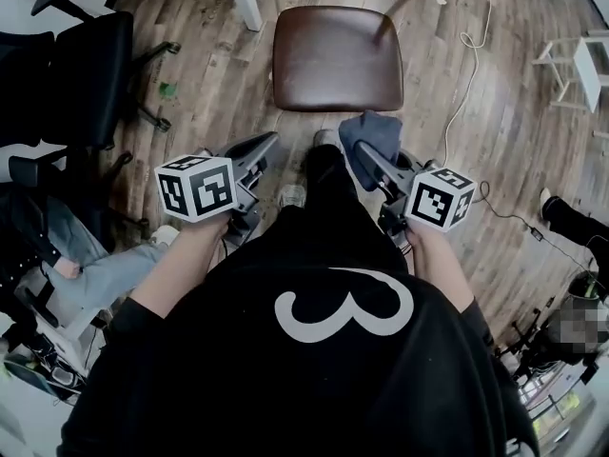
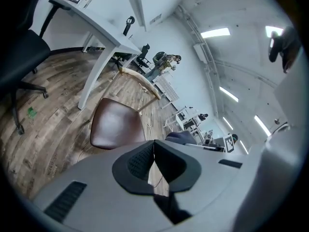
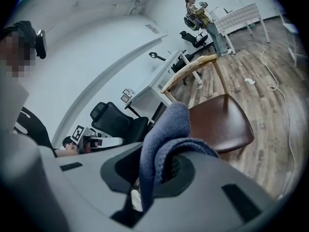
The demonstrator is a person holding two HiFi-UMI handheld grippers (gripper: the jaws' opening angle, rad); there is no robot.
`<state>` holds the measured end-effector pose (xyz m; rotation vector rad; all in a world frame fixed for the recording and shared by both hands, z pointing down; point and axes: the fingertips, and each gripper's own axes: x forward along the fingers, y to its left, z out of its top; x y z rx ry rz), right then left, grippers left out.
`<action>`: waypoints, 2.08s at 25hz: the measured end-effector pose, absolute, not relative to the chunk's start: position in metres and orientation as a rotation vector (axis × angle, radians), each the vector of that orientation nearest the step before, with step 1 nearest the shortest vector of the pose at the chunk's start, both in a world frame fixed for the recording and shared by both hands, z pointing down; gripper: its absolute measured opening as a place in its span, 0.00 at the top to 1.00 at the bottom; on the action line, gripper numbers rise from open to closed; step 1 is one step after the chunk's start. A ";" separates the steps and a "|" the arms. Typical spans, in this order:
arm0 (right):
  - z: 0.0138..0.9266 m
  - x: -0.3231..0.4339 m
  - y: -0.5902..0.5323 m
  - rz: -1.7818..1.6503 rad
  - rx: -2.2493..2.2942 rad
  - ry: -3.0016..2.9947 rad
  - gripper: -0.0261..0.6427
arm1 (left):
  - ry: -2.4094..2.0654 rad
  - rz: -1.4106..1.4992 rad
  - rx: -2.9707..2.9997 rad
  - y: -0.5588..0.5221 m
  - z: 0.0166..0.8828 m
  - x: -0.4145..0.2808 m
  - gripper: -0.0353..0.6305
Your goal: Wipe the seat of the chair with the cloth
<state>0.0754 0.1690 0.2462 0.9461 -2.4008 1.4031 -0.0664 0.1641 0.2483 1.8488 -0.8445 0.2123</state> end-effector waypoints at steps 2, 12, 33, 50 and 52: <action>0.260 0.081 0.152 1.447 0.919 -2.376 0.89 | -0.851 0.214 1.823 0.148 0.260 -0.061 0.92; 0.319 0.104 0.042 1.377 0.766 -2.265 0.89 | -0.931 0.172 1.654 0.053 0.311 -0.042 0.92; 0.426 -0.016 -0.100 1.269 0.799 -2.223 0.89 | -0.898 0.165 1.429 -0.030 0.438 -0.119 0.92; 0.493 -0.101 -0.150 1.214 0.814 -2.293 0.89 | -0.860 0.182 1.382 -0.042 0.508 -0.148 0.93; 0.501 -0.100 -0.154 1.168 0.820 -2.283 0.89 | -0.862 0.183 1.387 -0.043 0.510 -0.149 0.92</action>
